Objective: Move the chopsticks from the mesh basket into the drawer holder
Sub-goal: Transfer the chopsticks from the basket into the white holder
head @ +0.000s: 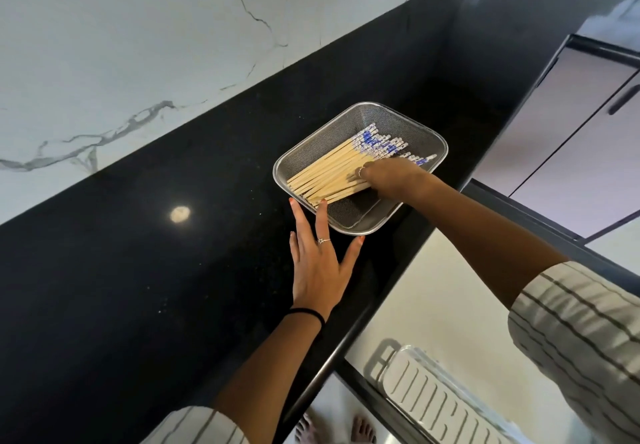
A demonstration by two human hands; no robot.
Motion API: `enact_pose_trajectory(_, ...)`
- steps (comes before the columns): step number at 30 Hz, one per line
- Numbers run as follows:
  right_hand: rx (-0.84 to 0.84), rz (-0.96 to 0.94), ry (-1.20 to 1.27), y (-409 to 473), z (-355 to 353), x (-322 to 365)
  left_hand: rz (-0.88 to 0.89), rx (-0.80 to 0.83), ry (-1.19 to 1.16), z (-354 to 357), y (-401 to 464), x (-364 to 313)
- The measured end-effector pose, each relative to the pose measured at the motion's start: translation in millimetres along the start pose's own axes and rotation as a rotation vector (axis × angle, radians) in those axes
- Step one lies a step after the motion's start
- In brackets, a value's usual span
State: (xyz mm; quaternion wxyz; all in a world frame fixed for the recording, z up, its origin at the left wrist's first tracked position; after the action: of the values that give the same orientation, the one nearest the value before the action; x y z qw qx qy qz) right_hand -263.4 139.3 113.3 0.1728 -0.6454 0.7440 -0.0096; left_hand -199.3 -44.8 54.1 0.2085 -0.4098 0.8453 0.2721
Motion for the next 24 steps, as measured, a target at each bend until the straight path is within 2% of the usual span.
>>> enact_pose_trajectory(4,-0.015,-0.034,0.015,-11,-4,-2,0.007,-0.004,0.029,-1,0,3)
enact_pose_trajectory(9,-0.191,-0.08,0.083,-33,-25,-6,0.043,-0.005,0.133,3,-8,-3)
enact_pose_trajectory(15,-0.365,0.019,0.288,-77,-59,-19,0.15,-0.002,0.334,6,-23,-11)
enact_pose_trajectory(17,-0.418,0.048,0.491,-100,-69,-31,0.156,-0.009,0.367,5,-25,-12)
enact_pose_trajectory(20,-0.428,0.042,0.929,-140,-70,-50,0.167,-0.001,0.395,5,-27,-11)
enact_pose_trajectory(24,-0.117,0.04,1.424,-186,-25,-60,0.156,0.028,0.422,5,-29,-12)
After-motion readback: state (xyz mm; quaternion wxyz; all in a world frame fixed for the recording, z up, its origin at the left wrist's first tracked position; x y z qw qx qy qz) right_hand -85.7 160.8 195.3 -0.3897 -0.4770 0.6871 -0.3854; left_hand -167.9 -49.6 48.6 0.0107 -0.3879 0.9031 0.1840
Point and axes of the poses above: each hand's wrist, its own y-axis towards the middle knuckle, its own z-axis out of the palm, x = y × z, the point moved 4 cm from there along y, towards the middle knuckle, and after that the axes turned 10 degrees about z, right-handed, at the moved point
